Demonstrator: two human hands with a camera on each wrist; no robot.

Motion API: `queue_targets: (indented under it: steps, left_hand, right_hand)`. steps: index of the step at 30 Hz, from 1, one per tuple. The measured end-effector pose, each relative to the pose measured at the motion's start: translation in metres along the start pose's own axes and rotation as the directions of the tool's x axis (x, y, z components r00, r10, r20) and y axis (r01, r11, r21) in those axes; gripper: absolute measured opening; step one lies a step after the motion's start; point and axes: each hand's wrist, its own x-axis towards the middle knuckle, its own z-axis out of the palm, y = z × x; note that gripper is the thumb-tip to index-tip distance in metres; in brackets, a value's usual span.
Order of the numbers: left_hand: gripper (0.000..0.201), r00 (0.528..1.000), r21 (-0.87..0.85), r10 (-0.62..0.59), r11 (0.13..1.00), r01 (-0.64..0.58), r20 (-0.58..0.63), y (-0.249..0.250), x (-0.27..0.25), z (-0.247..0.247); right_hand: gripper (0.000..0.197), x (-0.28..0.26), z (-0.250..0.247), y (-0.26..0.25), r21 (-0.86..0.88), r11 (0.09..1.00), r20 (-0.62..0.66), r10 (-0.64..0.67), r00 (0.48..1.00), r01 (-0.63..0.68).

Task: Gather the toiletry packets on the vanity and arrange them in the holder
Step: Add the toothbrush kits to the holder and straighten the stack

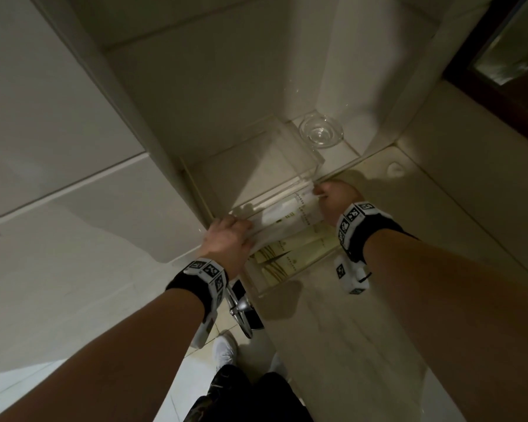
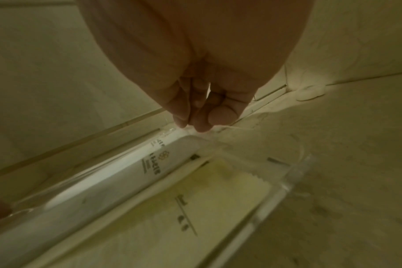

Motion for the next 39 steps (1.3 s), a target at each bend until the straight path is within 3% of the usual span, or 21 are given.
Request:
queue_targets:
  steps: [5,8,13,18,23,27,31,35,39]
  left_hand:
    - [0.046,0.997,0.008,-0.013,1.000,0.013,0.072,0.002,-0.002,-0.002]
    - [0.047,0.997,-0.024,-0.011,1.000,0.013,0.075,0.003,-0.003,-0.001]
    - [0.044,0.997,-0.053,0.029,0.998,-0.026,0.066,0.008,-0.008,-0.001]
    - [0.040,0.996,-0.076,0.065,0.995,-0.061,0.058,0.011,-0.015,-0.003]
    - [0.025,0.999,-0.219,-0.033,0.975,0.036,0.017,0.011,-0.015,-0.007]
    - [0.013,0.993,-0.181,-0.069,0.980,0.086,0.098,0.021,-0.017,-0.016]
    - [0.016,0.973,-0.086,-0.047,0.994,0.068,0.228,0.032,-0.021,-0.020]
    - [0.020,0.952,0.009,0.009,1.000,-0.012,0.305,0.037,-0.028,-0.012]
    - [0.018,0.951,-0.056,0.010,0.998,0.008,0.309,0.032,-0.030,-0.001]
  right_hand:
    - [0.039,-0.007,-0.005,0.004,-0.027,0.999,-0.029,-0.025,0.999,0.024]
    - [0.035,-0.016,-0.008,0.012,0.012,1.000,-0.077,0.001,0.997,0.000]
    - [0.035,-0.019,-0.005,0.011,-0.051,0.997,0.010,0.067,0.998,-0.066]
    - [0.024,-0.019,0.002,0.012,-0.101,0.992,-0.056,0.065,0.996,-0.071]
    - [0.021,-0.034,-0.006,0.026,-0.114,0.985,-0.109,0.119,0.987,-0.131]
    - [0.021,-0.044,-0.005,0.030,-0.098,0.983,-0.069,0.152,0.986,-0.159]
    - [0.030,-0.050,0.005,0.026,0.023,0.983,0.006,0.182,0.983,-0.182]
    - [0.031,-0.048,0.009,0.021,0.157,0.963,-0.020,0.225,0.974,-0.219]
    - [0.023,-0.045,0.009,0.019,0.228,0.947,-0.074,0.250,0.965,-0.228]
